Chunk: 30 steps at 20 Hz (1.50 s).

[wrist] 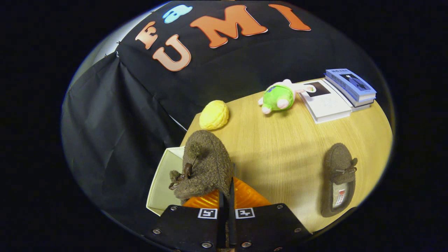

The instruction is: Open the storage box then place both shoes into the box .Put the left shoe in first, then the right shoe, with the right side of both shoes facing outward in a uniform manner.

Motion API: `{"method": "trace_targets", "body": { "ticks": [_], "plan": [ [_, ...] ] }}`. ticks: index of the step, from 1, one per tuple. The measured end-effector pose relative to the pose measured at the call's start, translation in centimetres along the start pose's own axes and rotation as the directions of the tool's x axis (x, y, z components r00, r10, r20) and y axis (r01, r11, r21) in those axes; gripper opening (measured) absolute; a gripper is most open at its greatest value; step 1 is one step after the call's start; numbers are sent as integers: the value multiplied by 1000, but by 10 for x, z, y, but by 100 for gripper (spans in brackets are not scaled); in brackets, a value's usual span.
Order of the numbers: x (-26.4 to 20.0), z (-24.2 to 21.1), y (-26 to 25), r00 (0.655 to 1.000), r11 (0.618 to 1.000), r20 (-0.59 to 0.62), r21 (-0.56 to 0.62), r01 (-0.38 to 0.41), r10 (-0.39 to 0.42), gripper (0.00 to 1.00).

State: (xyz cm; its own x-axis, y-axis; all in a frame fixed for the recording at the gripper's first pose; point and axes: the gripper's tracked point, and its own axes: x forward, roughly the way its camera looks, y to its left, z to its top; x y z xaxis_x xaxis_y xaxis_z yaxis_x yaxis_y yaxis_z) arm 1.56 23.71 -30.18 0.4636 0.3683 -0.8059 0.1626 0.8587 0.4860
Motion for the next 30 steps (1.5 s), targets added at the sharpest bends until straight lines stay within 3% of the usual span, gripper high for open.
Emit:
{"method": "trace_targets", "body": {
  "ticks": [3,9,17,24,28,30],
  "plan": [
    [3,6,45,998,998,2,-28,-56,56,4],
    [47,-9,101,995,995,-68,-65,-74,70,4],
    [110,-44,111,984,997,-177,-75,20,-33,4],
    [150,-88,97,947,994,-304,-13,106,-104,6],
    [153,-104,88,918,982,-358,9,188,-173,13],
    [158,-111,92,912,981,-374,19,191,-171,15]
  ]
}}
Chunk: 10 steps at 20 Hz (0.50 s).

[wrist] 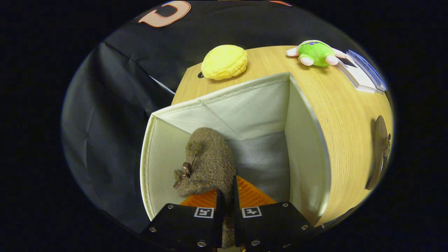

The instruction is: Open the storage box then place both shoes into the box .Put the left shoe in first, then the right shoe, with the right side of both shoes facing outward in a uniform manner.

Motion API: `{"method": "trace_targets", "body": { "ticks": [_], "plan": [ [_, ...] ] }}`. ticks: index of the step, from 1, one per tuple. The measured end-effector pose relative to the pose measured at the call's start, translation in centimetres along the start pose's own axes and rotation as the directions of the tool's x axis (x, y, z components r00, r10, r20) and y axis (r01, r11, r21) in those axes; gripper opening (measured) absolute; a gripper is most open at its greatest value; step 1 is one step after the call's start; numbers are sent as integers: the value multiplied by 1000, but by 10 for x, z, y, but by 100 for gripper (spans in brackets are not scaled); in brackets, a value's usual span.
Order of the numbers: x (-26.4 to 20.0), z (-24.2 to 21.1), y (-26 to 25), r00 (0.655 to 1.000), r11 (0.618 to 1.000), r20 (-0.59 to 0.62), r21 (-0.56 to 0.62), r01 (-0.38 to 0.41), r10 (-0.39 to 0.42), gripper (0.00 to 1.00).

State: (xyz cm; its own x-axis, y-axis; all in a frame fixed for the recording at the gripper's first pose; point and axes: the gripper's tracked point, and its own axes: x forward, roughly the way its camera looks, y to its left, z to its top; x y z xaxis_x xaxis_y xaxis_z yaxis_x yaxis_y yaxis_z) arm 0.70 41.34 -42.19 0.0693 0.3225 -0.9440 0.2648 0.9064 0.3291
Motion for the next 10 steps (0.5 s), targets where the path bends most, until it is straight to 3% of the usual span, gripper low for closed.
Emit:
{"method": "trace_targets", "body": {
  "ticks": [3,8,10],
  "plan": [
    [-1,-12,12,997,997,-42,43,-60,62,23],
    [-39,-6,26,981,981,4,-4,-192,192,55],
    [-63,3,20,975,976,43,-30,-216,217,58]
  ]
}}
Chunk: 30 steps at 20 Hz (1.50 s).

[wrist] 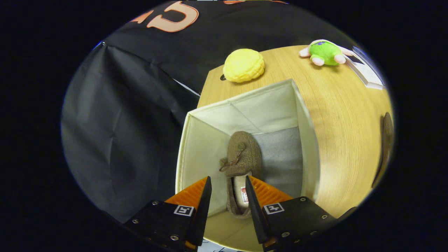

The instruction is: Open the storage box then place both shoes into the box .Put the left shoe in first, then the right shoe, with the right side of both shoes facing outward in a uniform manner.

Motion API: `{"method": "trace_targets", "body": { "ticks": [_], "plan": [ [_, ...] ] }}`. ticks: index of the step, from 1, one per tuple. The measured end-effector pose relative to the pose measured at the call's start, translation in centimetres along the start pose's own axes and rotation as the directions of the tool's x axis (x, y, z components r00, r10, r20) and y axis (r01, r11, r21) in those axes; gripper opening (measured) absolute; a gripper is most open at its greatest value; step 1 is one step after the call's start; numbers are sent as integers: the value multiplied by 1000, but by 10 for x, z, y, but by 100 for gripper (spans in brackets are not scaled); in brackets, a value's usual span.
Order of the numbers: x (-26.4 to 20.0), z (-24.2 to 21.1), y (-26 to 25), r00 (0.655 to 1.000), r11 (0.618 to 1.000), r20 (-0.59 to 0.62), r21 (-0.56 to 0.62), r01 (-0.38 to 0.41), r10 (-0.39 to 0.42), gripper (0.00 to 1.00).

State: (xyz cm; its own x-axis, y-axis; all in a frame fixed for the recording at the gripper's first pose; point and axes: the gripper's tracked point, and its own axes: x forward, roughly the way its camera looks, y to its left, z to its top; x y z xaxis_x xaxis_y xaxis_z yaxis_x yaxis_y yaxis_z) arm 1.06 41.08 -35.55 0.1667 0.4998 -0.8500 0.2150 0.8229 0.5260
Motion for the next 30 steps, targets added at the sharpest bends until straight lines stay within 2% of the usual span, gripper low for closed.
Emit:
{"method": "trace_targets", "body": {
  "ticks": [5,9,11,16,18,21,26,28,30],
  "plan": [
    [-68,26,-33,987,993,160,-116,32,-13,58],
    [-118,34,-68,975,985,220,-162,57,-20,60],
    [-140,35,-88,967,981,250,-172,89,-44,66],
    [-179,28,-155,941,960,317,-202,191,-120,93],
    [-191,24,-185,931,957,329,-182,224,-156,97],
    [-210,21,-232,912,945,342,-151,290,-225,97],
    [-219,6,-309,876,896,321,-142,420,-360,97],
    [-216,0,-328,871,891,308,-127,436,-382,97],
    [-204,-9,-342,885,905,273,-97,415,-377,96]
  ]
}}
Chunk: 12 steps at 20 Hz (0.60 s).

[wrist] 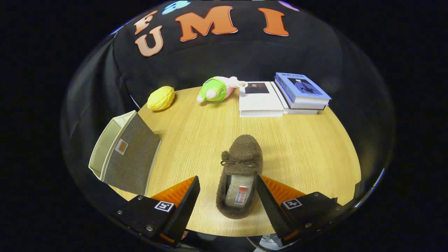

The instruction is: Open the storage box then place both shoes into the box .Put the left shoe in first, then the right shoe, with the right side of both shoes facing outward in a uniform manner.

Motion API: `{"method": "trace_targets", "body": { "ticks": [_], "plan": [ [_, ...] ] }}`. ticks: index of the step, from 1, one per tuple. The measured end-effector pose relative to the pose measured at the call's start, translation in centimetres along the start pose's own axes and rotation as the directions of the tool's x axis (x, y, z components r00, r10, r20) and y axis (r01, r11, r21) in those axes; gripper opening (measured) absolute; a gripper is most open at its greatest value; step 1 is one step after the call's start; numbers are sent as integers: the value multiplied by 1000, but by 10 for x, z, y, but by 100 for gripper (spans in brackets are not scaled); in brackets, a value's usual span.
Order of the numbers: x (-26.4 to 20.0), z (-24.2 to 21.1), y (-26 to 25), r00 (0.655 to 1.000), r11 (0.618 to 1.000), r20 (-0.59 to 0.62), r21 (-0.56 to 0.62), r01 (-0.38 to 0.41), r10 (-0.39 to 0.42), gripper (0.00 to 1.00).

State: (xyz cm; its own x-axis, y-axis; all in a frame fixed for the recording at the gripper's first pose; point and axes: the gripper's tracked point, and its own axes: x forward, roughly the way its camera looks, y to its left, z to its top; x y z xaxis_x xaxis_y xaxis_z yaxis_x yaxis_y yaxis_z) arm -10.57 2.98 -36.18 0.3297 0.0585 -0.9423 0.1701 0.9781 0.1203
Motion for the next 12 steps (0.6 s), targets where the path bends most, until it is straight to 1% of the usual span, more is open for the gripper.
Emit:
{"method": "trace_targets", "body": {
  "ticks": [1,4,5,9,12],
  "plan": [
    [7,-8,-5,1000,1000,-26,14,-3,3,96],
    [29,-17,-25,997,999,-76,39,34,-31,91],
    [36,-19,-29,995,998,-91,57,36,-30,90],
    [55,-21,-48,992,991,-115,112,69,-56,75],
    [64,-18,-58,991,986,-109,137,92,-77,60]
  ]
}}
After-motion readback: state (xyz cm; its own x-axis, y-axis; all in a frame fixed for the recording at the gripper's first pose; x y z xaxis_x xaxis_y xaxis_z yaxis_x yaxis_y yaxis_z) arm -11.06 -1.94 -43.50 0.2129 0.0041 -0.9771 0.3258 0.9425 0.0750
